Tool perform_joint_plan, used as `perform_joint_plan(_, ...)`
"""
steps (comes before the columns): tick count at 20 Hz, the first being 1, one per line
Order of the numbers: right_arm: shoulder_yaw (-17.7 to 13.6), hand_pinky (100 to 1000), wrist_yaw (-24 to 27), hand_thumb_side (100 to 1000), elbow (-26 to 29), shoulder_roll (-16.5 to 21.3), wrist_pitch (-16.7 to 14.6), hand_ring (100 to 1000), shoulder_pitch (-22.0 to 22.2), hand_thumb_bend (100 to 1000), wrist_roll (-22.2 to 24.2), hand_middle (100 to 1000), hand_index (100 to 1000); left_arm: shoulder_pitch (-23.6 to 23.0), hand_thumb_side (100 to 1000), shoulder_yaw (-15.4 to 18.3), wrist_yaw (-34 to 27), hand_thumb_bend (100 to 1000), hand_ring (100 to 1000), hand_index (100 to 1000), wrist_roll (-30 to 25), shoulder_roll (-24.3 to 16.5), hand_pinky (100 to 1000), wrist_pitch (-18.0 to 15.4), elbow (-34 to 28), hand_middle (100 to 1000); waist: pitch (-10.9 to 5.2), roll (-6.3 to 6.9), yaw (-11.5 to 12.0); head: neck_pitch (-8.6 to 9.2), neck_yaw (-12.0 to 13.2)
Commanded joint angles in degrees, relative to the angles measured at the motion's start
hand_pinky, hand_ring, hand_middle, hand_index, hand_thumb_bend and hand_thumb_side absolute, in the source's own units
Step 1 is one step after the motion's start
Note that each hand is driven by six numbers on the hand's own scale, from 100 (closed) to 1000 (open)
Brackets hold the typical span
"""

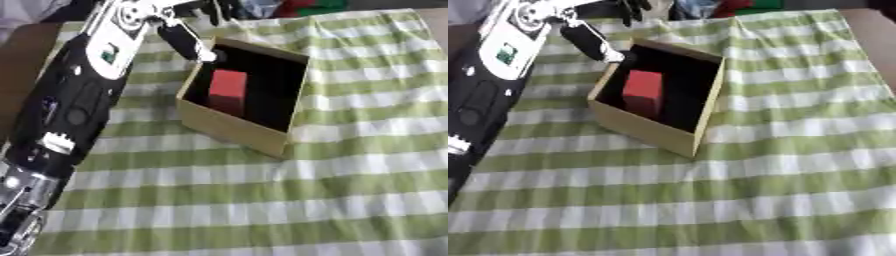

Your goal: Pick up objects on the table and place them in the box.

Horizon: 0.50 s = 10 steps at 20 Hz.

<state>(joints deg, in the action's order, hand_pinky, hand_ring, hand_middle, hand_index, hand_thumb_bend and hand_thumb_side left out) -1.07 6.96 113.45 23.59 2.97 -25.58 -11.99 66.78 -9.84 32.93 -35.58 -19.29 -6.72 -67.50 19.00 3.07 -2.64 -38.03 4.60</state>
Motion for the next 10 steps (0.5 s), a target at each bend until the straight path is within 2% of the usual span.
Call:
perform_joint_plan(1, -0.65, 897, 0.1, 621, 1.14, 0.85, 0.0, 730, -0.33, 100, -0.22, 724, 888, 1.24, 100, 0.28, -2.26, 293, 626, 852, 0.59, -1.56, 847, 1.09, -2.37, 630, -1.52, -0.56, 0.38, -0.5, -0.25)
perform_joint_plan(2, -0.76, 896, 0.07, 619, 1.14, 0.88, -0.06, 730, -0.3, 100, -0.32, 723, 887, 1.32, 100, 1.26, -3.03, 217, 580, 833, 1.2, -1.42, 862, 1.2, -3.45, 592, -1.59, -0.72, 0.62, -0.58, -0.42)
perform_joint_plan(4, -1.05, 896, -0.03, 619, 1.14, 0.88, -0.19, 730, -0.09, 100, -0.61, 723, 887, 1.18, 100, 3.89, -4.77, 217, 580, 833, 2.83, -1.59, 862, 1.07, -6.15, 592, -1.79, -1.17, 1.23, -0.79, -0.83)
perform_joint_plan(7, -1.02, 896, -0.09, 619, 1.14, 0.96, -0.27, 730, -0.14, 100, -0.68, 723, 887, -0.3, 100, 7.06, -7.44, 217, 580, 833, 5.47, -2.34, 862, 2.1, -10.46, 592, -1.78, -1.1, 1.2, -0.79, -0.78)
perform_joint_plan(8, -1.16, 895, -0.14, 611, 1.14, 0.96, -0.41, 731, -0.16, 100, -0.78, 724, 886, -0.97, 100, 7.48, -8.27, 181, 567, 848, 6.31, -2.7, 939, 2.64, -11.82, 586, -1.9, -1.37, 1.47, -0.96, -1.13)
perform_joint_plan(10, -1.82, 895, -0.39, 607, 1.14, 1.1, -0.88, 731, 0.04, 100, -1.42, 724, 885, -3.32, 100, 9.64, -10.03, 198, 570, 850, 8.06, -3.89, 950, 3.26, -14.68, 590, -2.13, -2.29, 3.19, -1.34, -2.37)
